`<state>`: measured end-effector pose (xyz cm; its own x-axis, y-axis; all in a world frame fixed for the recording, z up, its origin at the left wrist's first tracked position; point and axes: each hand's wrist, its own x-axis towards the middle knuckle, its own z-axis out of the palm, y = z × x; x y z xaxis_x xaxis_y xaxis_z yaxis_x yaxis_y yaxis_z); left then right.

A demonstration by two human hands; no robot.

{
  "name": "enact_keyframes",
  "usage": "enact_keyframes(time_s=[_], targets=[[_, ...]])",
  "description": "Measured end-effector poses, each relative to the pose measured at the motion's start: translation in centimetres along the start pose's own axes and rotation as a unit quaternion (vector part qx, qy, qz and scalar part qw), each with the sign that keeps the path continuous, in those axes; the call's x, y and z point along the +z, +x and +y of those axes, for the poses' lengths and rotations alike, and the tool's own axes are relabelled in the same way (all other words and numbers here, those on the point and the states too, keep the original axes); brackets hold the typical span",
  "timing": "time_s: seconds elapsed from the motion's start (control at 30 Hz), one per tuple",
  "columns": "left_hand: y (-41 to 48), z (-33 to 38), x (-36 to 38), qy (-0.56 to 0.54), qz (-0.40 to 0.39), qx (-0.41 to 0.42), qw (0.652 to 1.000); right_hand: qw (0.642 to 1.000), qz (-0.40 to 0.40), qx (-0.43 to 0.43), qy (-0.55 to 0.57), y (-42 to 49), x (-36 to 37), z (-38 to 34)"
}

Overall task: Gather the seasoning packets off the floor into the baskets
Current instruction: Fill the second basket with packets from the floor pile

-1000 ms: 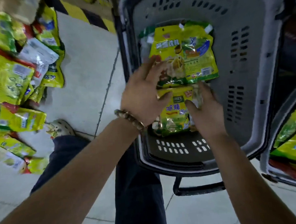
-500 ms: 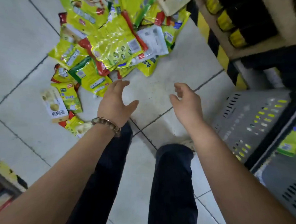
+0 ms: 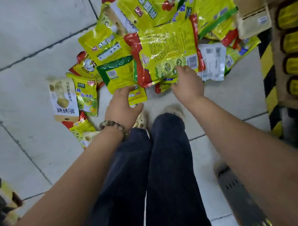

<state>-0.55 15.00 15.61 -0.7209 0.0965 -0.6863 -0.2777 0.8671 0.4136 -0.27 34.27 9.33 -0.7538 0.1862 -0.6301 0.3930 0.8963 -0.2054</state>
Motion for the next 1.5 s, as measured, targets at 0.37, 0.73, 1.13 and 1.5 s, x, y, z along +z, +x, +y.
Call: enact_keyframes(time_s=[0.37, 0.73, 1.13, 1.5], targets=[[4.7, -3.0, 5.2, -0.132, 0.059, -0.018, 0.989, 0.981, 0.095, -0.165, -0.050, 7.9, 5.2, 2.7], [3.9, -0.8, 2.3, -0.322, 0.063, -0.144, 0.934, 0.928, 0.038, -0.065, 0.366, 2.5, -1.5, 2.1], [7.3, 2.1, 0.6, -0.456, -0.065, -0.094, 0.883, 0.696, -0.175, 0.086, 0.691, 4.2, -6.6, 0.2], [4.7, -1.7, 3.0, -0.554, 0.160, -0.272, 0.770, 0.997, -0.029, -0.014, 0.066, 13.3, -0.6, -0.3]])
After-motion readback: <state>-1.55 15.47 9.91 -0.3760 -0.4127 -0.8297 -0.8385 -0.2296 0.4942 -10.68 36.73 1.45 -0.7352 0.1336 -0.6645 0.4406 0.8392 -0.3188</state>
